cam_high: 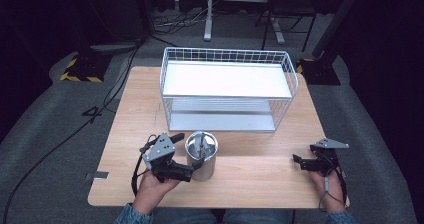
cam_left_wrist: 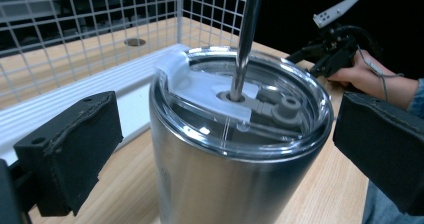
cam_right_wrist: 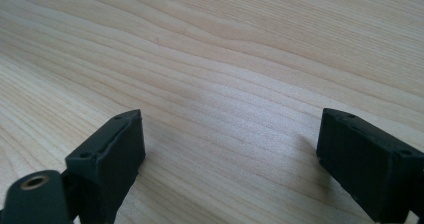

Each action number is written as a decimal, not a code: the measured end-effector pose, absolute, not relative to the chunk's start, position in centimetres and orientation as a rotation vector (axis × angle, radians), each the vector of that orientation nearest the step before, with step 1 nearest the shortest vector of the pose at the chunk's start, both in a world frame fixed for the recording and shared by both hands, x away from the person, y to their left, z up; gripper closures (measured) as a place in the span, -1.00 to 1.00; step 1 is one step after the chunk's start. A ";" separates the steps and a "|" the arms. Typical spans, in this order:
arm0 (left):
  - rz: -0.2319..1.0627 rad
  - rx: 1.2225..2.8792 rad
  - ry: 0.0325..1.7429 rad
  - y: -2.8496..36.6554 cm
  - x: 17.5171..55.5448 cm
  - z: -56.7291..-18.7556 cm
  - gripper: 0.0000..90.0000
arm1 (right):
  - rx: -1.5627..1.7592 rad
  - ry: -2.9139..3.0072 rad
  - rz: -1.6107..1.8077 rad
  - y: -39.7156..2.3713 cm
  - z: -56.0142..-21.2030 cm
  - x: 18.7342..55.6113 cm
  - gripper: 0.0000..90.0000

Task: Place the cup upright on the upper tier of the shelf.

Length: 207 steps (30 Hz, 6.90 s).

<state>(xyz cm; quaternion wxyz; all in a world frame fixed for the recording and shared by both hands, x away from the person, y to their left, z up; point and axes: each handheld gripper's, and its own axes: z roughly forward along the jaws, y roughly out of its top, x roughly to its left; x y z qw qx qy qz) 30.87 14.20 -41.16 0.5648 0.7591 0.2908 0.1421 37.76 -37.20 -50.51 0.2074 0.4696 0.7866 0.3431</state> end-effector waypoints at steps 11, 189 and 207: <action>0.323 1.804 0.654 12.8 31.3 -42.4 -1.00 | 1.307 2.187 0.954 -37.2 -50.5 37.7 -0.72; 0.601 1.681 0.980 3.0 52.8 -23.8 -0.93 | 1.311 2.179 0.963 -37.1 -50.5 37.6 -0.65; 0.650 1.703 0.937 2.2 52.5 -24.3 -0.93 | 1.311 2.179 0.963 -37.1 -50.5 37.6 -0.65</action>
